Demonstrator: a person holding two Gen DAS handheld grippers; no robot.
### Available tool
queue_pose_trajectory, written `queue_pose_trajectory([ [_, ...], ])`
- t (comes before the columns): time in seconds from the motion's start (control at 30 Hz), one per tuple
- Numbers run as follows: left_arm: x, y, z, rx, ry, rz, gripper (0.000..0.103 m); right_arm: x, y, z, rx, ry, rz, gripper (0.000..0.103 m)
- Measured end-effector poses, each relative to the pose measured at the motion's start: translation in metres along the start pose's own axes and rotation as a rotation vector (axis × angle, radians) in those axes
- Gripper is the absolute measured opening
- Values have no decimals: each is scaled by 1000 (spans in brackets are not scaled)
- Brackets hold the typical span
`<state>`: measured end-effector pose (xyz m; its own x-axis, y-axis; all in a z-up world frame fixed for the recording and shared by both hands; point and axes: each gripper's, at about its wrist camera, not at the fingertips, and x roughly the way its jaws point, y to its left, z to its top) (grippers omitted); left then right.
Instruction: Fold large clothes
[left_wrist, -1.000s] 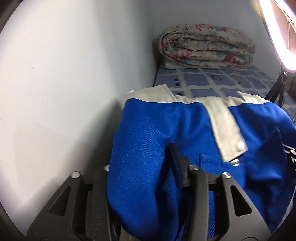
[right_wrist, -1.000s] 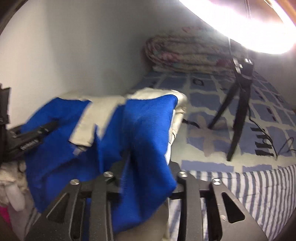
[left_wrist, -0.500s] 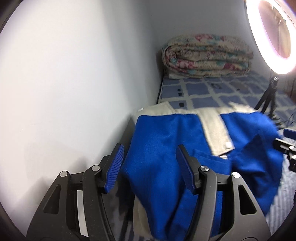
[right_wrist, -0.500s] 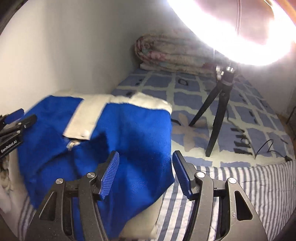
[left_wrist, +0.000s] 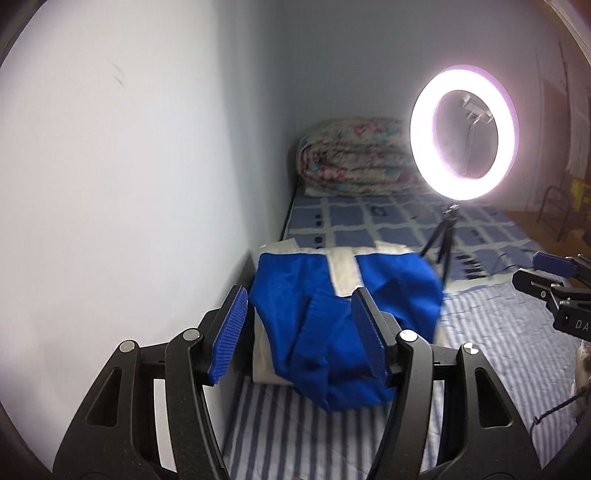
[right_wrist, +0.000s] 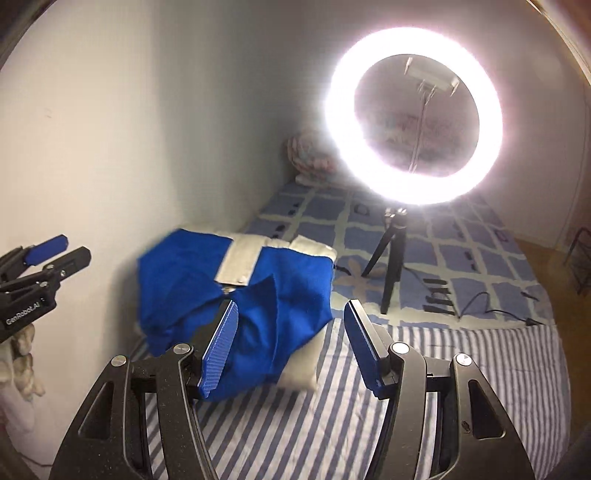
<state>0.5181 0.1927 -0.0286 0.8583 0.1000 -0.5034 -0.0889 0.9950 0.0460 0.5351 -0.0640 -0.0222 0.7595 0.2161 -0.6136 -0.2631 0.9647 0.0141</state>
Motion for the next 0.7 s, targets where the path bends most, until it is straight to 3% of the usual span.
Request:
queue_pose_trajectory([
  [0.37, -159, -35, -26, 2, -89, -94, 63, -149, -3, -37, -38, -111, 12, 60],
  [0.7, -265, -76, -87, 33, -140, -161, 63, -261, -18, -115, -18, -167, 0, 64],
])
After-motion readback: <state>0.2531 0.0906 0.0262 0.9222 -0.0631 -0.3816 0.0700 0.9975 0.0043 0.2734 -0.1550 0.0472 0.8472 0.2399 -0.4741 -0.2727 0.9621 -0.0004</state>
